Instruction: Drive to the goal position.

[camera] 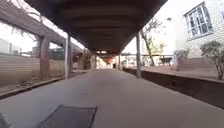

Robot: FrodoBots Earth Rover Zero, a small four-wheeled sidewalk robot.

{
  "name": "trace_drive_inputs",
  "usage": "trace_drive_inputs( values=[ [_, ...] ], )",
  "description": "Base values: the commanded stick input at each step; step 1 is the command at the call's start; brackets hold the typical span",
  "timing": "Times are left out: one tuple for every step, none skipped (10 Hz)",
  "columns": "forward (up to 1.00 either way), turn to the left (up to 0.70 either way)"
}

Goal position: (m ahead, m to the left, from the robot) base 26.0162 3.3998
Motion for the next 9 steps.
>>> trace_drive_inputs(
  values=[
    [0.7, 0.0],
    [0.7, 0.0],
    [0.7, 0.0],
    [0.7, 0.0],
    [0.7, 0.0],
    [0.7, 0.0],
    [0.7, 0.0],
    [0.7, 0.0],
    [0.7, 0.0]
  ],
)
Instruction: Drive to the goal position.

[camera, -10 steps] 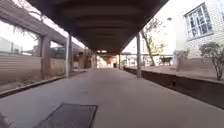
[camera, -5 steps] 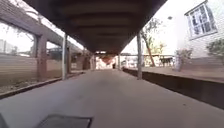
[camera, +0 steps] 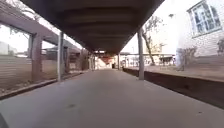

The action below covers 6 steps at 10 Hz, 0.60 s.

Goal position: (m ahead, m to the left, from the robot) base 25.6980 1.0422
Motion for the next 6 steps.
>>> trace_drive_inputs(
  values=[
    [0.7, 0.21],
    [0.7, 0.28],
    [0.7, 0.14],
    [0.7, 0.0],
    [0.7, 0.0],
    [0.7, 0.0]
  ],
)
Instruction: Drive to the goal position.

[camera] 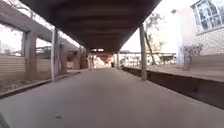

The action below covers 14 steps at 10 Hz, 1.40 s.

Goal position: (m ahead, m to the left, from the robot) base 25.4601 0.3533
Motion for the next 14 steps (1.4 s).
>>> trace_drive_inputs(
  values=[
    [0.7, 0.0],
    [0.7, 0.0],
    [0.7, 0.0],
    [0.7, 0.0],
    [0.7, 0.0],
    [0.7, 0.0],
    [0.7, 0.0],
    [0.7, 0.0],
    [0.7, 0.0],
    [0.7, 0.0],
    [0.7, 0.0],
    [0.7, 0.0],
    [0.7, 0.0],
    [0.7, 0.0]
  ],
)
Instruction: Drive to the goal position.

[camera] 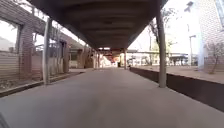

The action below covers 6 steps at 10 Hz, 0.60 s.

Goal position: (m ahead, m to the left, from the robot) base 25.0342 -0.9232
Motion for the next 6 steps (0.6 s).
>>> trace_drive_inputs(
  values=[
    [0.7, 0.0],
    [0.7, 0.0],
    [0.7, 0.0],
    [0.7, 0.0],
    [0.7, 0.0],
    [0.7, 0.0]
  ],
)
